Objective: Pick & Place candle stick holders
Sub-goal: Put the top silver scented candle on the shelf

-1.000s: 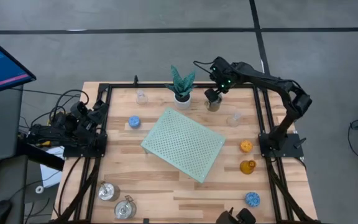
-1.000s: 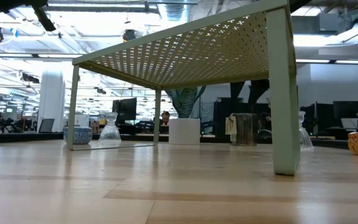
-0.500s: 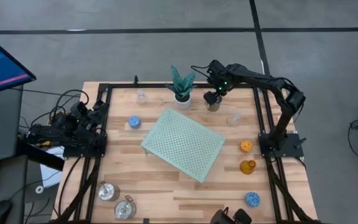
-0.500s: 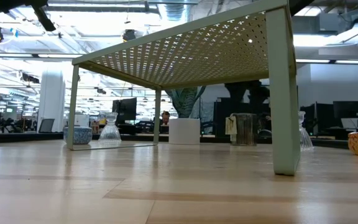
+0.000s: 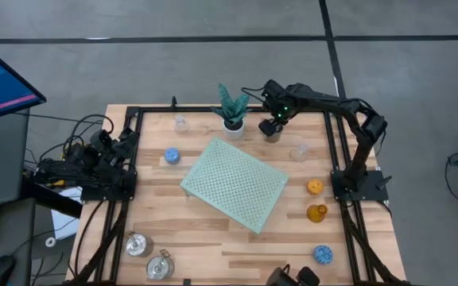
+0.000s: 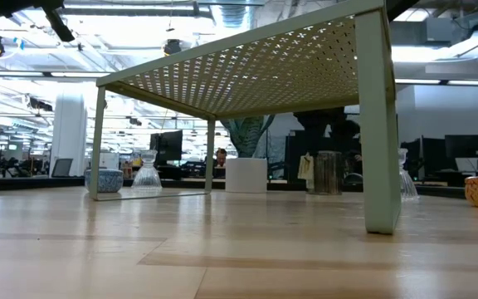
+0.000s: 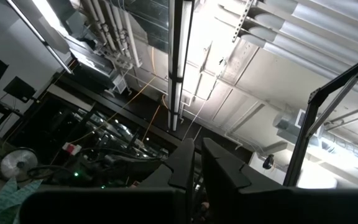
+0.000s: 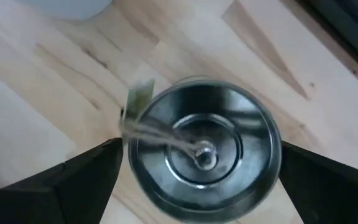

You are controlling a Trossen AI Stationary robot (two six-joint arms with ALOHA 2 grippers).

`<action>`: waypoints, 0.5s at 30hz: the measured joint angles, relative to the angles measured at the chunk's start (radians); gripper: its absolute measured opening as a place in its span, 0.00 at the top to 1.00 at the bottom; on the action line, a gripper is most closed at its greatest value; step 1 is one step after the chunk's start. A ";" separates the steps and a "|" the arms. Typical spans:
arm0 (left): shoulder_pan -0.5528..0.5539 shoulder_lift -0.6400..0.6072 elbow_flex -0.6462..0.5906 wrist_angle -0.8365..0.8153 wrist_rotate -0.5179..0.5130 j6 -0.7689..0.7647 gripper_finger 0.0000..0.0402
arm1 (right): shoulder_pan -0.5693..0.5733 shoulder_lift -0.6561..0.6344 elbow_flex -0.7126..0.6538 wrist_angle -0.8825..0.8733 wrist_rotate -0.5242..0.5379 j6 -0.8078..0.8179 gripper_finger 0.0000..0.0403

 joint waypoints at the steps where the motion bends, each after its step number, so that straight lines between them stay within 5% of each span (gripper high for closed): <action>1: 0.000 0.000 0.000 0.000 0.000 0.000 0.93 | 0.001 0.004 0.002 0.003 -0.003 0.000 0.01; 15: 0.000 0.000 0.000 0.000 0.001 0.000 0.93 | 0.007 0.082 0.001 -0.001 -0.034 -0.001 0.01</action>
